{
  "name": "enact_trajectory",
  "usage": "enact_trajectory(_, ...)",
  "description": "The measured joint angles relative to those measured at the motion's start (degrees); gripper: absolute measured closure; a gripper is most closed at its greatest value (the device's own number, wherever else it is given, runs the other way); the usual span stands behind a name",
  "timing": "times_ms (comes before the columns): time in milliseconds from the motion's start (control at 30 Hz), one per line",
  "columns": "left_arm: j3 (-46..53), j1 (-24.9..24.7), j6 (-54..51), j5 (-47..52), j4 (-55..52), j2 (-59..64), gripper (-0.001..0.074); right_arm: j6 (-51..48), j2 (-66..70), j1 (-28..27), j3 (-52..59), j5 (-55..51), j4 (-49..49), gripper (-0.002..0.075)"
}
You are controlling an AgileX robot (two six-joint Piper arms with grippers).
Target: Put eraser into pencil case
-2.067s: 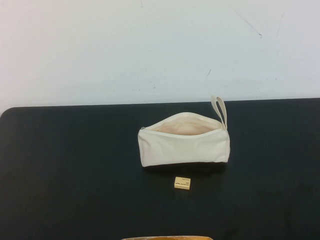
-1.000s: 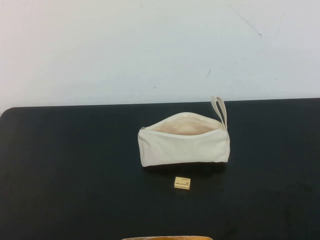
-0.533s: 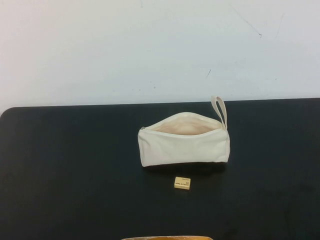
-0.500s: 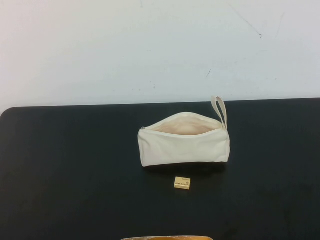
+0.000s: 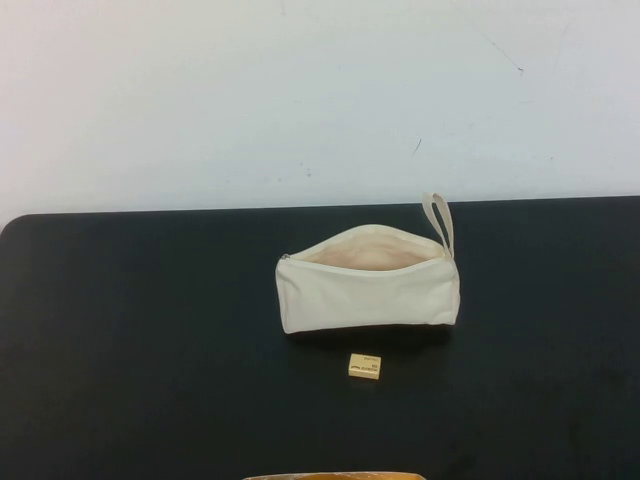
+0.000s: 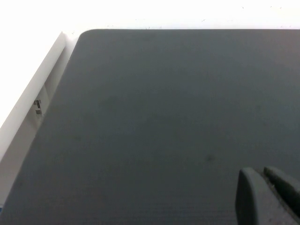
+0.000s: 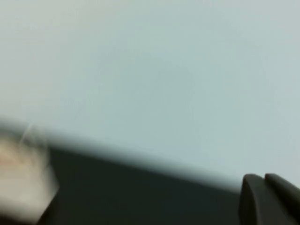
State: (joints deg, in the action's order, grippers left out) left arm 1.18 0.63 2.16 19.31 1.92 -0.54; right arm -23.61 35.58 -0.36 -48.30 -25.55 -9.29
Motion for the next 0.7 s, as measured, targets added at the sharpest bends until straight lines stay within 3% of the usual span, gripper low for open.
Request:
enact_trajectory(200, 0.0, 0.0, 0.0, 0.0, 0.0, 0.0, 0.0738, -21.7, 18.9, 0.0, -4.5, -17.6, -21.7, 0.0727)
enact_trajectory(367, 0.0, 0.0, 0.0, 0.0, 0.0, 0.0, 0.0738, -34.6, 32.3, 1.8, -4.6, -20.5, -32.7, 0.0727)
enact_trajectory(467, 0.0, 0.0, 0.0, 0.0, 0.0, 0.0, 0.0738, -36.9, 39.2, 6.8, -4.7, -18.2, -33.6, 0.0727)
enact_trajectory(700, 0.0, 0.0, 0.0, 0.0, 0.0, 0.0, 0.0736, -38.5, 52.9, 24.9, -6.1, -7.1, -27.6, 0.0727)
